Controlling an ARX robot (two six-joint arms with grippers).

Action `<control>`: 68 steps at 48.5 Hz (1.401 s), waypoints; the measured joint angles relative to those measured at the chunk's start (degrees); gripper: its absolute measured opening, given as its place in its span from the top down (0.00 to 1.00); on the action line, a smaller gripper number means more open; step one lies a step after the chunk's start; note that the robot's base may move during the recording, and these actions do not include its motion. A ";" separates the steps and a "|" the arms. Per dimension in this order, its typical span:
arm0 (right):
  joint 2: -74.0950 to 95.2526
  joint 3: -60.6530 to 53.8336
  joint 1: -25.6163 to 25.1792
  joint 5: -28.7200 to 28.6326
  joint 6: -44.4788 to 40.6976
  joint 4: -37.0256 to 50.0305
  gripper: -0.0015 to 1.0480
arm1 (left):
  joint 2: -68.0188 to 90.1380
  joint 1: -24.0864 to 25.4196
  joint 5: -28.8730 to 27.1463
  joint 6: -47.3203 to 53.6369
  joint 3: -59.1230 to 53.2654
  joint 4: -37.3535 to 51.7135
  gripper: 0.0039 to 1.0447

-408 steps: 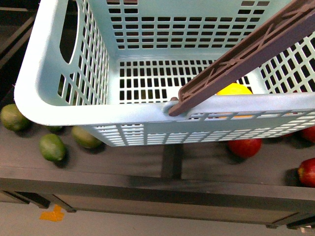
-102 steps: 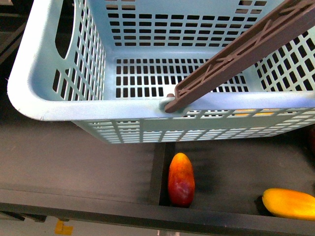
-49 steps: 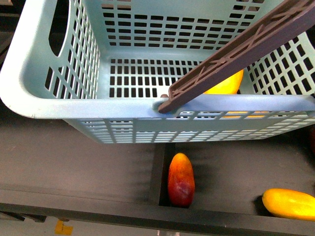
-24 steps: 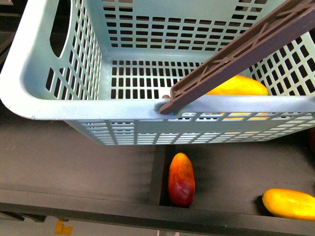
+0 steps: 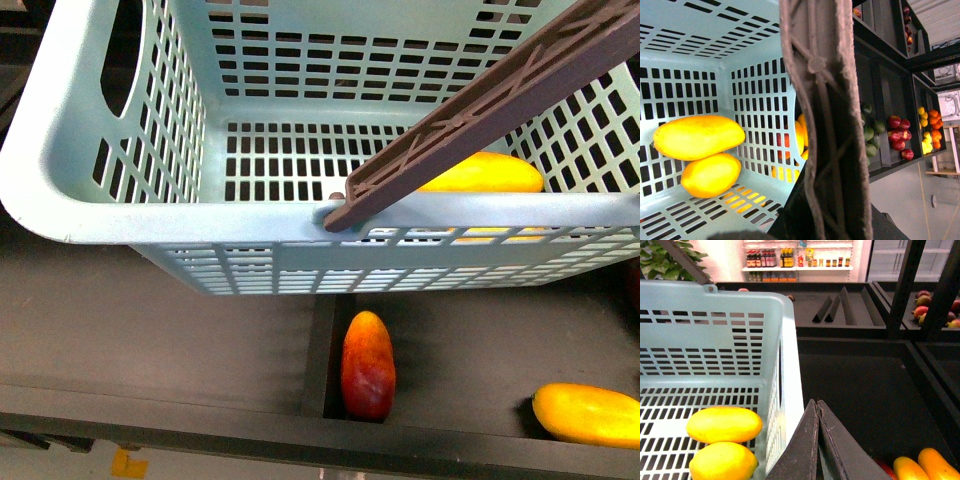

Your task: Pick lemon and mango into basket

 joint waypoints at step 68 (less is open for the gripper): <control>-37.48 -2.36 0.00 0.00 0.02 -33.90 0.98 | 0.00 0.02 -0.07 -0.02 0.00 0.00 0.96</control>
